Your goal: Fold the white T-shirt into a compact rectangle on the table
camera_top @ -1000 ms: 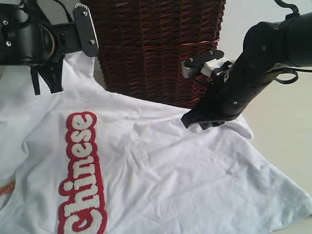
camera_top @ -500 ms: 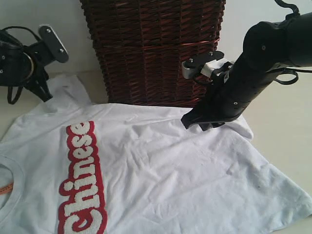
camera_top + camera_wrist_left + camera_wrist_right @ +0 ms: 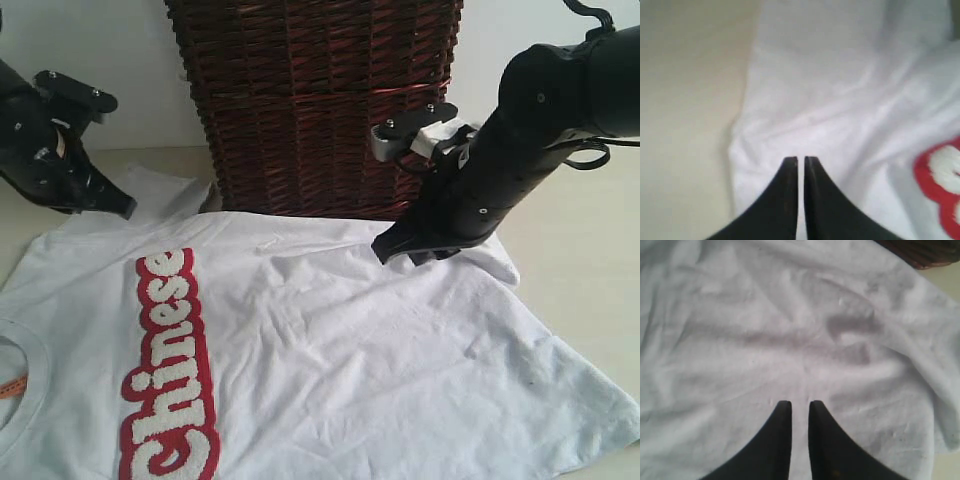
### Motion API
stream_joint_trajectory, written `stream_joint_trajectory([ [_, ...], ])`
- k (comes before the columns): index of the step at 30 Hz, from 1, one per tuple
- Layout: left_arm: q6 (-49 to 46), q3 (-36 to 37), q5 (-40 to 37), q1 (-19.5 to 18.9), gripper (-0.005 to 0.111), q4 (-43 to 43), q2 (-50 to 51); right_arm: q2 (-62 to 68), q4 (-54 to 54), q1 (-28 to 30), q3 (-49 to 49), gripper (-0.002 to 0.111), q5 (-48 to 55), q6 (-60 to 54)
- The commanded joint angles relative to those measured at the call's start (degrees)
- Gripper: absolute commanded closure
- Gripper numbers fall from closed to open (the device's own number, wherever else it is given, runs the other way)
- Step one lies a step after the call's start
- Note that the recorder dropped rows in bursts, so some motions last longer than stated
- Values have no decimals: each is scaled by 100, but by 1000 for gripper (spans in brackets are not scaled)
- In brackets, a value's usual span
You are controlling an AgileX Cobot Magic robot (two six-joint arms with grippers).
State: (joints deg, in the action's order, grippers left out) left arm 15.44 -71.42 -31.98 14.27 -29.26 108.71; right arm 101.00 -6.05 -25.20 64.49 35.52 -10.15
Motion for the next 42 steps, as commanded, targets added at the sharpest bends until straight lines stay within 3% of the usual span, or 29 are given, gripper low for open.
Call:
stream_joint_trajectory([
  [1, -1587, 329, -267, -4, 107, 2062, -466, -21, 63, 20, -15, 93, -208, -70],
  [5, -1958, 1009, -470, -4, 107, 2884, -854, -43, 146, 20, -15, 93, -386, -70],
  [10, -2277, 1532, -2185, -4, 107, 3095, -573, -202, 168, 32, -15, 95, -492, -70],
  [15, -2107, 1894, -1997, -191, 107, 2926, -218, -526, 155, 32, -25, 99, -328, 28],
  [19, -1660, 1767, -1983, -534, 107, 2318, 29, -840, 155, 32, -234, 100, -508, 63],
  [20, -1359, 1593, -1994, -766, 107, 2049, 157, -922, 155, 32, -362, 100, -607, 170],
  [22, -1326, 1285, -1994, -1131, 107, 2008, 381, -971, 146, 32, -494, 100, -598, 191],
  [30, -1109, 118, -1901, -1829, 105, 1662, 718, -909, 267, 59, -974, 95, -1392, 300],
  [34, -1432, 107, -1861, -2046, 67, 2541, 604, -332, 847, 755, -919, 84, -1936, 1373],
  [37, -2088, 107, -1786, -1905, 66, 3457, 350, 286, 745, 1077, -595, 84, -1785, 1438],
  [42, -2975, 107, -1685, -1648, 69, 4778, -82, 1136, 745, 1104, -61, 84, -1295, 1438],
])
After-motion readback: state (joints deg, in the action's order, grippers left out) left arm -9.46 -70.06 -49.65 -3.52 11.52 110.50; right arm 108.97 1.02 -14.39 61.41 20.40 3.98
